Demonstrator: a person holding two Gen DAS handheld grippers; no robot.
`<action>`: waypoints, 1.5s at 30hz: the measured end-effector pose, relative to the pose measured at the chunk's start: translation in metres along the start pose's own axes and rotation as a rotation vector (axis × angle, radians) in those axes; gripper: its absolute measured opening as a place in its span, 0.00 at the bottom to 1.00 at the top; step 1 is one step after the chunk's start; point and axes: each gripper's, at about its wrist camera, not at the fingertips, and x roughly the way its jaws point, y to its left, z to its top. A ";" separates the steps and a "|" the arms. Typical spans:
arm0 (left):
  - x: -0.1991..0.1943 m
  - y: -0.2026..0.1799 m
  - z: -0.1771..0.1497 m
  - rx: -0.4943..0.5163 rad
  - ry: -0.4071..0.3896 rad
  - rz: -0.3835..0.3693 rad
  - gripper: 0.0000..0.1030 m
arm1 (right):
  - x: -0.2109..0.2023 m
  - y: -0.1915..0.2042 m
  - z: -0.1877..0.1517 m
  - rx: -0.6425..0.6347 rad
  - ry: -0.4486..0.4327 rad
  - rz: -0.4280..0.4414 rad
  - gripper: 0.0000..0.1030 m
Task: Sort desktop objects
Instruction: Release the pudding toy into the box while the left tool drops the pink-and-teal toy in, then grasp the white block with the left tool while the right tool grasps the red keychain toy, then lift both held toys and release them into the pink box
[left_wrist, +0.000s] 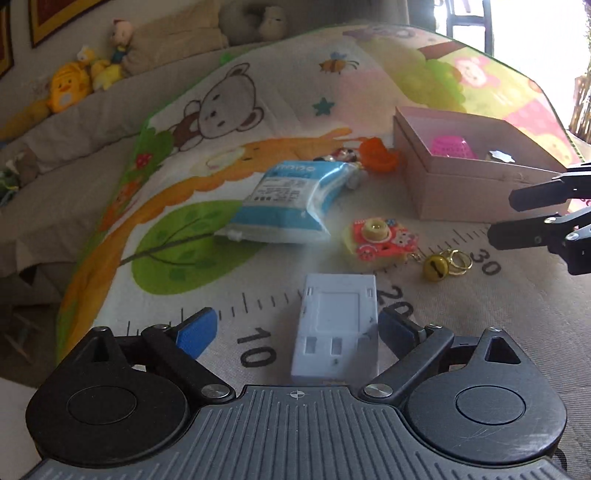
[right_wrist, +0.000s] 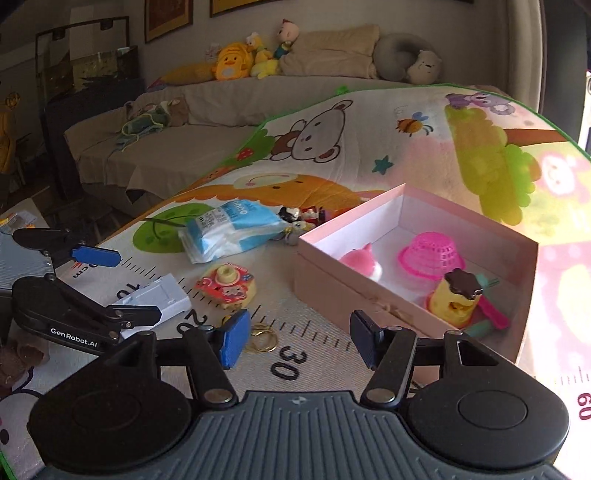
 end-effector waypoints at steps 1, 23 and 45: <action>0.000 0.002 -0.002 -0.003 0.003 0.009 0.96 | 0.010 0.007 0.001 0.004 0.014 0.014 0.59; 0.001 -0.004 -0.016 -0.036 -0.003 -0.050 0.96 | 0.035 0.024 -0.005 0.094 0.138 -0.043 0.57; -0.015 -0.050 -0.024 0.051 -0.018 -0.104 0.52 | -0.032 0.012 -0.053 0.073 0.088 -0.102 0.56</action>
